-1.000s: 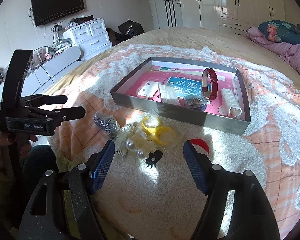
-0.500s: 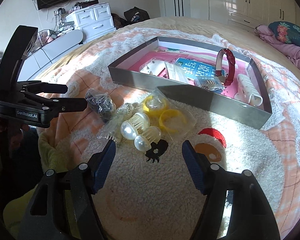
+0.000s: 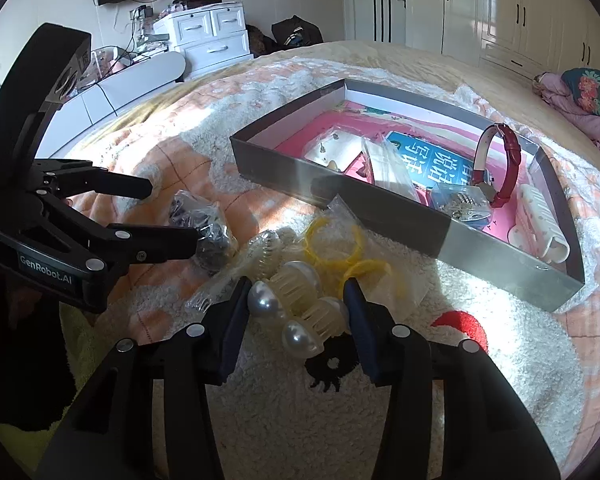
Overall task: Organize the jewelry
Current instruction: 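Grasp the bag of black beads with left tool while right tool grasps the white pearl hair clip, then carry the black bead bag with left tool into the box while right tool carries the pearl clip there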
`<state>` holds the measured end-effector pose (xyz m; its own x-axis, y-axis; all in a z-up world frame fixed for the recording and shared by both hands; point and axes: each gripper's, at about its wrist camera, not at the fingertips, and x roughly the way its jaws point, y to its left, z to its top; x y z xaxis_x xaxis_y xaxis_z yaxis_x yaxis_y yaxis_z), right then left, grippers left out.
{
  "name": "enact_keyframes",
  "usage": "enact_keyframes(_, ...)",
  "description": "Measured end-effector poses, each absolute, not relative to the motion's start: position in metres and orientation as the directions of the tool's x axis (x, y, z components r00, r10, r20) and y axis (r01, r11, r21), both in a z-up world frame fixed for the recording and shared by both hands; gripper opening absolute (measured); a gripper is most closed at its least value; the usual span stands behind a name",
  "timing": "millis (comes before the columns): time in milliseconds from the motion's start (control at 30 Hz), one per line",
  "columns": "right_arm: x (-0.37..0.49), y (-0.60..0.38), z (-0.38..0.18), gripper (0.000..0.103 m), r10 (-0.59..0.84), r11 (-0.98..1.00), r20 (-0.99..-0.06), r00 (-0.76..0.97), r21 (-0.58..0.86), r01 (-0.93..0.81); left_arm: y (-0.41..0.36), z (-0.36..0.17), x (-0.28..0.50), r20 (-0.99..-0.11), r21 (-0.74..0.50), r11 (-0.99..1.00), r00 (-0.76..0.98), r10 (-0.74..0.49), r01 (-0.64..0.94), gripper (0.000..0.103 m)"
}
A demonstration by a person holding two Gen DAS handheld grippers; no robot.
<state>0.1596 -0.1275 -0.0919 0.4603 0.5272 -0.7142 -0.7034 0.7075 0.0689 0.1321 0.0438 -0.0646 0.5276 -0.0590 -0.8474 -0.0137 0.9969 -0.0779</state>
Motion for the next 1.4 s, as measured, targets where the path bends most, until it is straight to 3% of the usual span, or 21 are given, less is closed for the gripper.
enact_keyframes(433,0.151,-0.157,-0.071,0.046,0.569,0.731,-0.665,0.484,0.140,-0.668,0.040,-0.066,0.141,-0.839,-0.087,0.996,0.540,-0.072,-0.002,0.093)
enact_keyframes(500,0.150,-0.161,-0.068,0.046,0.568,0.737,-0.660,0.492,0.142,-0.661,0.040,-0.066,0.143,-0.837,-0.100,0.995,0.539,-0.091,0.012,0.088)
enact_keyframes(600,0.150,-0.169,-0.063,0.046,0.567,0.747,-0.650,0.506,0.147,-0.648,0.036,-0.066,0.143,-0.827,-0.147,0.988,0.542,-0.150,0.050,0.062)
enact_keyframes(733,0.151,-0.175,-0.056,0.046,0.564,0.759,-0.638,0.524,0.151,-0.634,0.031,-0.064,0.142,-0.819,-0.132,0.989,0.556,-0.144,0.061,0.055)
enact_keyframes(1400,0.161,-0.189,-0.004,0.045,0.580,0.772,-0.546,0.605,0.133,-0.621,0.053,0.009,0.133,-0.704,-0.133,0.990,0.700,-0.123,0.040,0.052)
